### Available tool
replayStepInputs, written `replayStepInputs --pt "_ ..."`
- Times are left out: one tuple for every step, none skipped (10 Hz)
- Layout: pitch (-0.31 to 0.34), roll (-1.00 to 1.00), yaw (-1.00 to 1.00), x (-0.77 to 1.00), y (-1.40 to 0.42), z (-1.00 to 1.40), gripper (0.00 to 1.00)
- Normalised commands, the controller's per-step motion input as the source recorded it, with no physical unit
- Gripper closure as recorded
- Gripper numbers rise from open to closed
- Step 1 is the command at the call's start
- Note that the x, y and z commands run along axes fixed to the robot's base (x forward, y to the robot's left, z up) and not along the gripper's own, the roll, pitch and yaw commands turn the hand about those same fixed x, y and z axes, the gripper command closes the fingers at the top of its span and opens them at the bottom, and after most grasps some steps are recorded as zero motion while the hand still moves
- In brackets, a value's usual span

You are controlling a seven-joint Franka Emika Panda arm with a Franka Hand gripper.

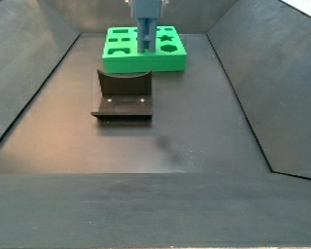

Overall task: Pick up the 3 prong object. Move up. Move to above the board. Insert the 3 prong object.
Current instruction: Insert the 3 prong object.

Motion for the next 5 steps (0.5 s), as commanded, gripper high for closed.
replayStepInputs --pt "-0.044 0.30 0.17 0.06 -0.09 -0.64 1.00" --pt "-0.040 0.27 0.25 0.16 -0.11 -0.67 1.00" --pt "-0.010 0.20 0.21 0.34 -0.13 -0.82 1.00" --pt "0.000 0.30 0.22 0.18 -0.13 -0.64 1.00" --pt "0.020 0.00 0.00 0.02 0.00 0.00 1.00"
